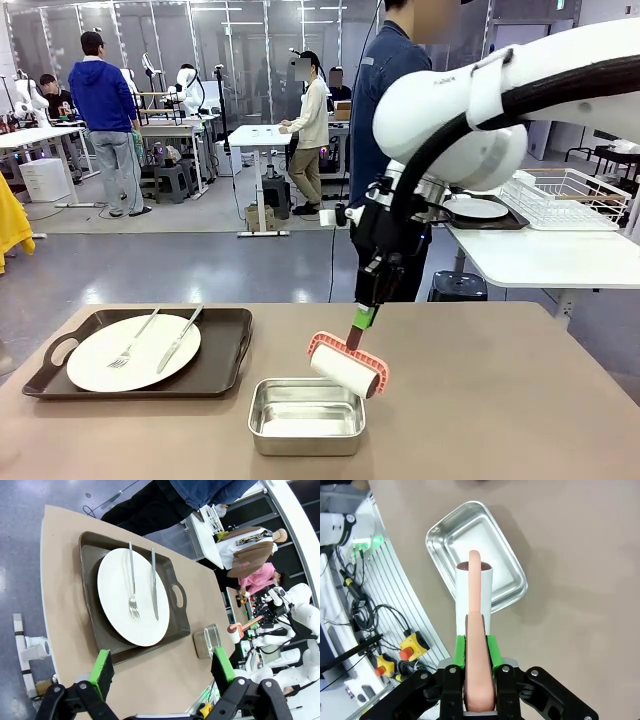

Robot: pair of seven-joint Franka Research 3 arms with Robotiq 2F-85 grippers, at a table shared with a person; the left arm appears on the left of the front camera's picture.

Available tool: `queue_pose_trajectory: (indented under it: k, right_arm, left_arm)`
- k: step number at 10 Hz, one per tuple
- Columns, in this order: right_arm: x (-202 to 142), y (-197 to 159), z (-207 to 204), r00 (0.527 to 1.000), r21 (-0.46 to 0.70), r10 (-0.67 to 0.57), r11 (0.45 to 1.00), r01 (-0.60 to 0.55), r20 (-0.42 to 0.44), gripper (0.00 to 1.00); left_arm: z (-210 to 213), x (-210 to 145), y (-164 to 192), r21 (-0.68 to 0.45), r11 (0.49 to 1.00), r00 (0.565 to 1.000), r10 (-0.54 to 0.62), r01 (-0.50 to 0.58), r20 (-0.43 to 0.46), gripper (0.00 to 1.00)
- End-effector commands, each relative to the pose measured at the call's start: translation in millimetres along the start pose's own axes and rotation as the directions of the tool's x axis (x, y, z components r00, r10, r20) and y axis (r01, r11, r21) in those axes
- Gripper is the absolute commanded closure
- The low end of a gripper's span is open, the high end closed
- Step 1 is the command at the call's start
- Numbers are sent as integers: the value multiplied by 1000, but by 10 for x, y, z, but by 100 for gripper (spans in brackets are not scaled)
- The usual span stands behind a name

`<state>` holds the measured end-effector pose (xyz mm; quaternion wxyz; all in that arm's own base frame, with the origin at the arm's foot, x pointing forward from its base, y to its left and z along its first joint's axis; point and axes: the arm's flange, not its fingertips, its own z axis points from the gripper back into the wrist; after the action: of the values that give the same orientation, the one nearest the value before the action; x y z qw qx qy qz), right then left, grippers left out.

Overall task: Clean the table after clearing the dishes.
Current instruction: When the left (or right) Handle tray is removed, use the left hand (or right hand) to clean the left (or right) side of the table with the Lint Roller.

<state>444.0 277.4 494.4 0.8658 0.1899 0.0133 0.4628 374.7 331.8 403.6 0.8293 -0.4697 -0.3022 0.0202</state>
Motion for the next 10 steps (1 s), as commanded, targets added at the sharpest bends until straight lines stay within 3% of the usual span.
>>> queue_pose_trajectory:
  k: [1, 4, 5, 6, 7, 9, 10]
  right_arm:
    - [98, 40, 33, 1000, 14, 21, 1000, -20, -12, 100]
    - [98, 40, 33, 1000, 14, 21, 1000, -20, -12, 100]
    - [50, 22, -2, 1000, 7, 11, 1000, -11, -5, 79]
    - [-64, -175, 85, 991, 40, -89, 996, 85, 100, 79]
    - [-222, -373, 147, 973, 89, -176, 982, 164, 146, 79]
    - [-554, -721, 194, 924, 237, -309, 937, 256, 226, 79]
    - [-652, -842, 156, 900, 267, -374, 912, 312, 225, 79]
  left_arm:
    - [25, -23, -2, -12, 1000, 1000, -18, 18, 8, 0]
    - [25, -23, -2, -12, 1000, 1000, -18, 18, 8, 0]
    - [25, -23, -2, -12, 1000, 1000, -18, 18, 8, 0]
    - [25, -23, -2, -12, 1000, 1000, -18, 18, 8, 0]
    - [25, -23, -2, -12, 1000, 1000, -18, 18, 8, 0]
    - [25, -23, -2, -12, 1000, 1000, -18, 18, 8, 0]
    - [25, -23, -2, -12, 1000, 1000, -18, 18, 8, 0]
